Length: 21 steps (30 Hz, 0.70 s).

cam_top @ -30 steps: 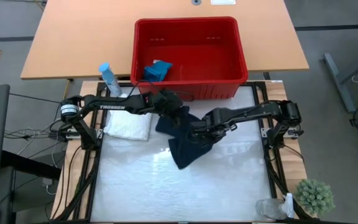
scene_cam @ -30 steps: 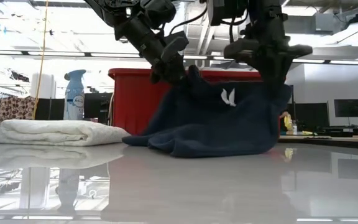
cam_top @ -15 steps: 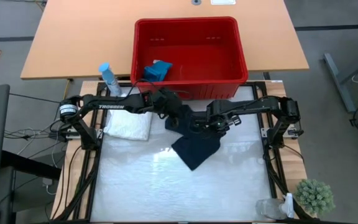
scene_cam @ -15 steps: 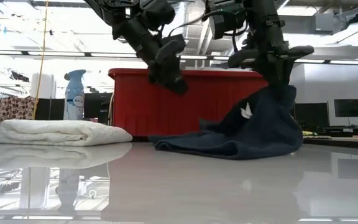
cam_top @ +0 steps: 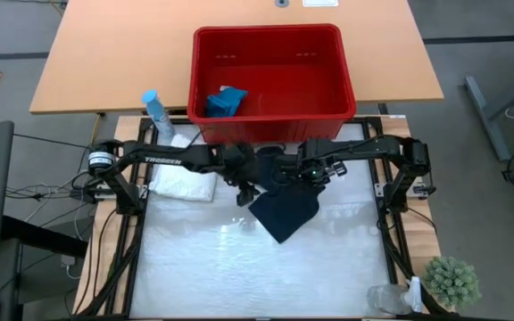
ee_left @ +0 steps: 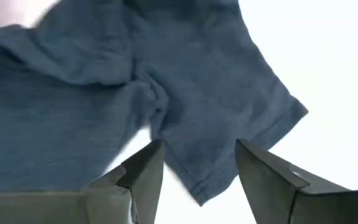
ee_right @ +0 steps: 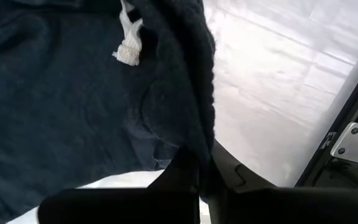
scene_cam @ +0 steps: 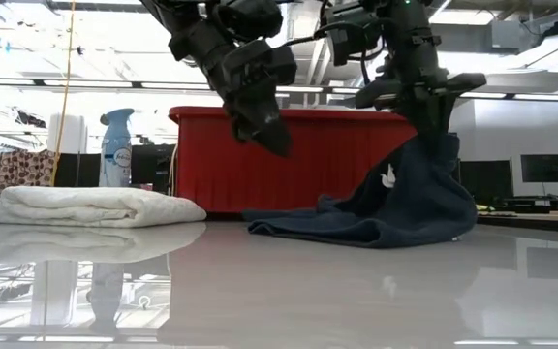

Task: Fold Laundry from Bin
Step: Fold the black shorts

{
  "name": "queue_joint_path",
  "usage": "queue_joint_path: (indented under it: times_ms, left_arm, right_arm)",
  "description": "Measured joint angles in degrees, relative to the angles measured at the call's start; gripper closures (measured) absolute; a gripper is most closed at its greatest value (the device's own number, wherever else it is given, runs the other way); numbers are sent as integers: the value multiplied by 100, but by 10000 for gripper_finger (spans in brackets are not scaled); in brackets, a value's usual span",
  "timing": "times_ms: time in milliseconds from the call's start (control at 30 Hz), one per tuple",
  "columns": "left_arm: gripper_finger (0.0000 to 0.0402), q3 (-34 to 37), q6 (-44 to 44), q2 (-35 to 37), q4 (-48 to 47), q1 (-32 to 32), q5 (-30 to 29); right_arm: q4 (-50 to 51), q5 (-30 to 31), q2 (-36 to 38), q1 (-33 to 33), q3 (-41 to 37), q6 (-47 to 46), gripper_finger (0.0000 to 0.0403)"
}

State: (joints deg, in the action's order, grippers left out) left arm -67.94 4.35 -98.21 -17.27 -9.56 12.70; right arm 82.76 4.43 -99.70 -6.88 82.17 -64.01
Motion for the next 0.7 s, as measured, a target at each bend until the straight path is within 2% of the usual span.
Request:
queue_joint_path:
  times_ms: [133,333,567,700]
  left_arm:
    - [238,0,-67,-288,416,374,-221]
    - [283,0,-206,-621,669,724,-1161]
    - [364,0,-154,-992,673,922,-1174]
    - [397,0,-142,-1155,876,986,-1147]
  right_arm:
    - [-7,-2,0,12,0,2,376]
    - [-87,-2,0,55,0,4,376]
    - [-60,14,0,177,0,-40,373]
    - [-29,404,0,260,0,-214,342]
